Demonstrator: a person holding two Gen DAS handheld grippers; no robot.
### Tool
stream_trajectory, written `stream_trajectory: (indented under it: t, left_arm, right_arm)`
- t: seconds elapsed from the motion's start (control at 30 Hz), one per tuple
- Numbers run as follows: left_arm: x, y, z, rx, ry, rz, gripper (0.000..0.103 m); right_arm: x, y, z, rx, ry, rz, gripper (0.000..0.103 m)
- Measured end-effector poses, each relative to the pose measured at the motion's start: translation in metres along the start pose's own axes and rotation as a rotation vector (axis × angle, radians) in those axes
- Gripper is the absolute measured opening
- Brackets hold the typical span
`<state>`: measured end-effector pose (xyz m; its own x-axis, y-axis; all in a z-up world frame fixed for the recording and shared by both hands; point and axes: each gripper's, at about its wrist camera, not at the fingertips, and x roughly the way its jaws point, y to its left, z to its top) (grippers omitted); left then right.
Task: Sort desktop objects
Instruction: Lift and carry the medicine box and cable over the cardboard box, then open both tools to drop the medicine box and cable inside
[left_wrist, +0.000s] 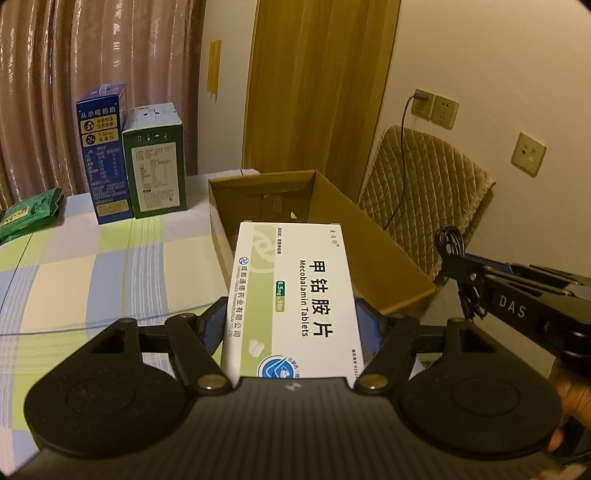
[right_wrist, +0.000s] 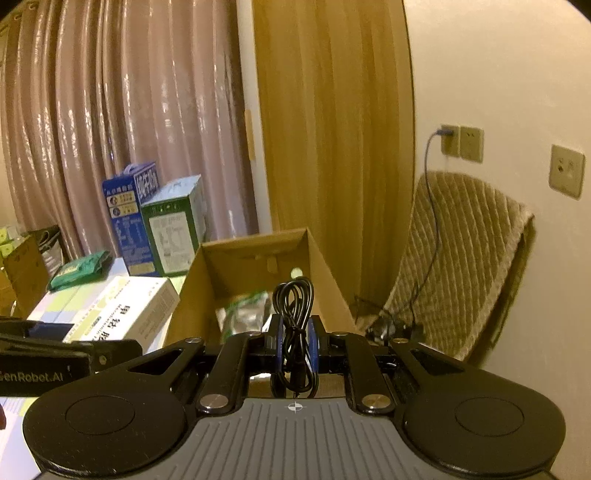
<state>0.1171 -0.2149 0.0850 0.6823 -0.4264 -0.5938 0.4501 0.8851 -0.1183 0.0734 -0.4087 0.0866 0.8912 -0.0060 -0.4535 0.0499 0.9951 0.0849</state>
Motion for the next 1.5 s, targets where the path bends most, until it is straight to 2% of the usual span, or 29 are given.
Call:
stream_trajectory:
  t: [0.3, 0.67, 1.03, 1.1, 1.5]
  left_arm:
    - [0.038, -0.002, 0.015, -0.023, 0.02, -0.001, 0.067]
    - [0.076, 0.001, 0.02, -0.05, 0.059, -0.013, 0.067]
    - [0.104, 0.005, 0.04, -0.048, 0.038, -0.024, 0.069]
    - [0.106, 0.008, 0.044, -0.036, 0.029, 0.003, 0.07]
    - [0.086, 0.03, 0.035, -0.059, 0.018, 0.035, 0.07]
  right_arm:
    - [0.045, -0.009, 0.026, -0.017, 0.007, 0.028, 0.01]
    - [0.082, -0.018, 0.028, -0.02, 0.039, 0.043, 0.01]
    - [0.105, -0.024, 0.032, -0.021, 0.054, 0.038, 0.01]
    - [0.109, -0.024, 0.032, -0.021, 0.053, 0.034, 0.01]
    - [0.118, -0.02, 0.029, -0.004, 0.084, 0.078, 0.011]
